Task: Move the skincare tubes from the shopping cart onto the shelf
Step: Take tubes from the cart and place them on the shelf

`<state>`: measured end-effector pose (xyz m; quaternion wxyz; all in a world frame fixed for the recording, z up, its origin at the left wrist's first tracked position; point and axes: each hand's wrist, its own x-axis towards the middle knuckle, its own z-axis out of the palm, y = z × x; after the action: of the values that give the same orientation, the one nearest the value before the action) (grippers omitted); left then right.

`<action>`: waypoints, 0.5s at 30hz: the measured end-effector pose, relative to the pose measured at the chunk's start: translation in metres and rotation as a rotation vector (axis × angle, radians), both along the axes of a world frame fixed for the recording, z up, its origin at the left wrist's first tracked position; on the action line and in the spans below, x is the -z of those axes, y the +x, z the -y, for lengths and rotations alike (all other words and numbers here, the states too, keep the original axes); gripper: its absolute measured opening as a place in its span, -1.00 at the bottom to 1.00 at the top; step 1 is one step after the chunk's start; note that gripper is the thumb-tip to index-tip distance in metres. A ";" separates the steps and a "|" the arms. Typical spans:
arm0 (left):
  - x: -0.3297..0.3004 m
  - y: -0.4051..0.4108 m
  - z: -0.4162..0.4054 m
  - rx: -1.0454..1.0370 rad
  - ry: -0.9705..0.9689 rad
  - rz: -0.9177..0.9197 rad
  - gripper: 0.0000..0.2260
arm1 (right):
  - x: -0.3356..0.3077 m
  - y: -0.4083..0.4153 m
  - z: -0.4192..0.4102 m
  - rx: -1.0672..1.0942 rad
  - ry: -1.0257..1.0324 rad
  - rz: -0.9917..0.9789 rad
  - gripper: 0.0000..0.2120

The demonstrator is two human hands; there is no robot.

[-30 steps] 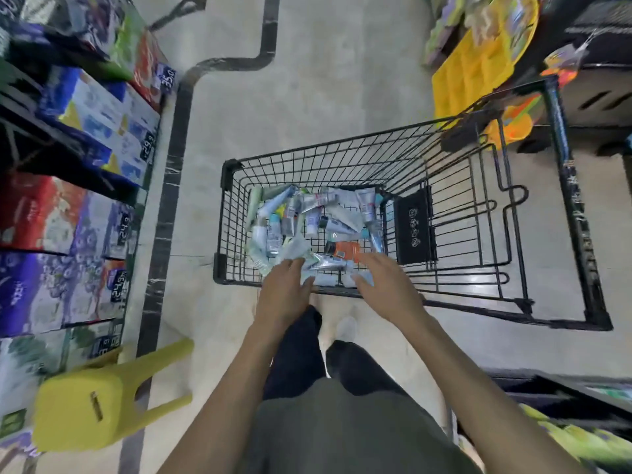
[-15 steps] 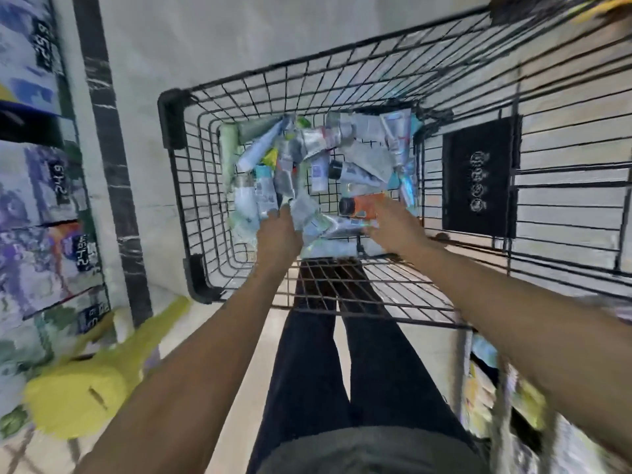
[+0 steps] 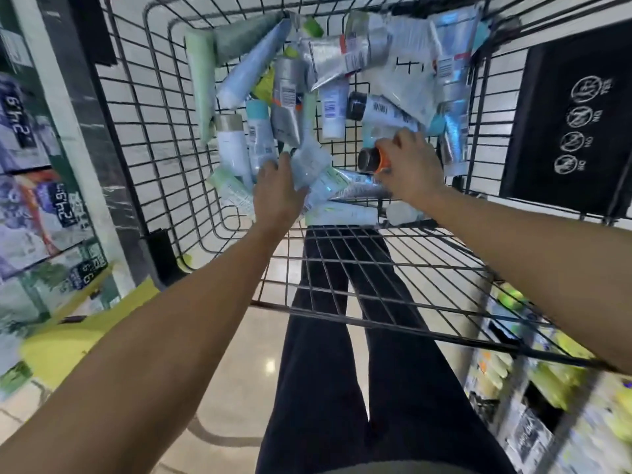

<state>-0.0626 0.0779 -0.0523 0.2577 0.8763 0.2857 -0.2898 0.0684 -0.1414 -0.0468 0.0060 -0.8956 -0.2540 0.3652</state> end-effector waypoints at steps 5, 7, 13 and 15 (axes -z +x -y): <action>-0.010 0.002 -0.006 0.003 -0.089 0.020 -0.50 | -0.016 0.007 0.006 -0.027 0.032 -0.035 -0.43; -0.022 0.004 -0.004 -0.039 -0.159 0.020 -0.50 | -0.029 0.013 0.008 0.032 0.101 -0.098 -0.43; -0.080 0.009 0.003 -0.521 -0.519 0.049 -0.54 | -0.082 0.032 0.005 0.577 0.373 -0.469 -0.53; -0.108 0.012 0.004 -0.714 -0.650 0.051 -0.57 | -0.108 0.032 0.007 0.768 0.492 -0.665 -0.61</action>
<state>-0.0502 0.0743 0.0555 0.6086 0.6042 0.4571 -0.2360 0.1006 -0.1480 0.0607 0.4269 -0.7326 0.0282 0.5295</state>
